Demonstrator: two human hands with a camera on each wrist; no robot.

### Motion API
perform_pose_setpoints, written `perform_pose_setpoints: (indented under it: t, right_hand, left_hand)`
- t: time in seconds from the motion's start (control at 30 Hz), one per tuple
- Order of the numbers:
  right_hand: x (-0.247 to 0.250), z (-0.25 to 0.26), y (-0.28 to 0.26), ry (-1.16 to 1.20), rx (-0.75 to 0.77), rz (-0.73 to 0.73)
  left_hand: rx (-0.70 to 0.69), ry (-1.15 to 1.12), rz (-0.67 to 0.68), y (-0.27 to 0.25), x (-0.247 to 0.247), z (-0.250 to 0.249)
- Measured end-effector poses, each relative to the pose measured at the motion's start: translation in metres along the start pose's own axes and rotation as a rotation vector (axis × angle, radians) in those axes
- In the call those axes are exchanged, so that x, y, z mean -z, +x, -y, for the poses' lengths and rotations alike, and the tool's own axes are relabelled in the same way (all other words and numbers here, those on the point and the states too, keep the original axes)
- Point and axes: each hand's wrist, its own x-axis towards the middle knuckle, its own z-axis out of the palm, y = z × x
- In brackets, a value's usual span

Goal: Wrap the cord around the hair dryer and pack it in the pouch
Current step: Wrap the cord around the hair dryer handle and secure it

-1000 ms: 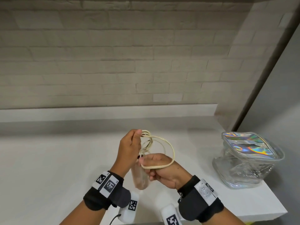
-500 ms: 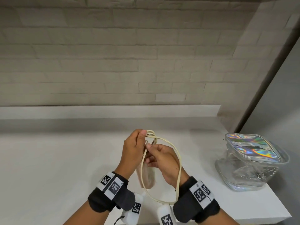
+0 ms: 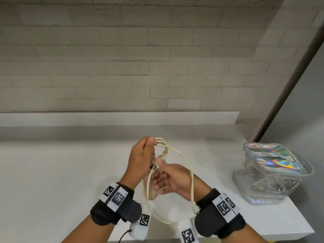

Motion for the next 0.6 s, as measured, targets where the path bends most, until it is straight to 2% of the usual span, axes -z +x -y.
perform_pose_setpoints:
  t: [0.07,0.1,0.23,0.3,0.4,0.43,0.5,0.57,0.6]
  right_hand:
    - [-0.001,0.007,0.008,0.107,-0.001,-0.138]
    - [-0.002,0.009,0.009,0.141,-0.012,-0.156]
    - [-0.009,0.008,0.008,0.316,-0.107,-0.115]
    - [-0.010,0.009,0.006,0.266,-0.061,-0.116]
    - [-0.010,0.011,-0.008,0.074,0.093,-0.084]
    - [-0.010,0.012,-0.016,-0.042,0.163,-0.034]
    - [-0.008,0.012,-0.034,-0.317,0.218,0.198]
    - [-0.002,0.007,-0.044,-0.596,0.126,0.446]
    - [0.000,0.004,-0.044,-0.654,0.070,0.497]
  left_hand:
    - [-0.053,0.074,0.021,-0.004,-0.004,0.000]
    - [-0.067,0.086,0.018,-0.005,-0.004,0.001]
    - [-0.113,0.093,-0.010,-0.007,-0.004,0.003]
    - [-0.114,0.099,-0.012,-0.008,-0.005,0.004]
    - [-0.073,0.075,-0.039,-0.003,-0.002,0.003]
    - [-0.047,0.062,-0.067,0.000,0.002,0.002]
    - [0.016,0.011,-0.103,0.005,0.008,0.003]
    - [0.066,-0.044,-0.083,0.007,0.010,0.004]
    - [0.091,-0.057,-0.066,0.006,0.009,0.004]
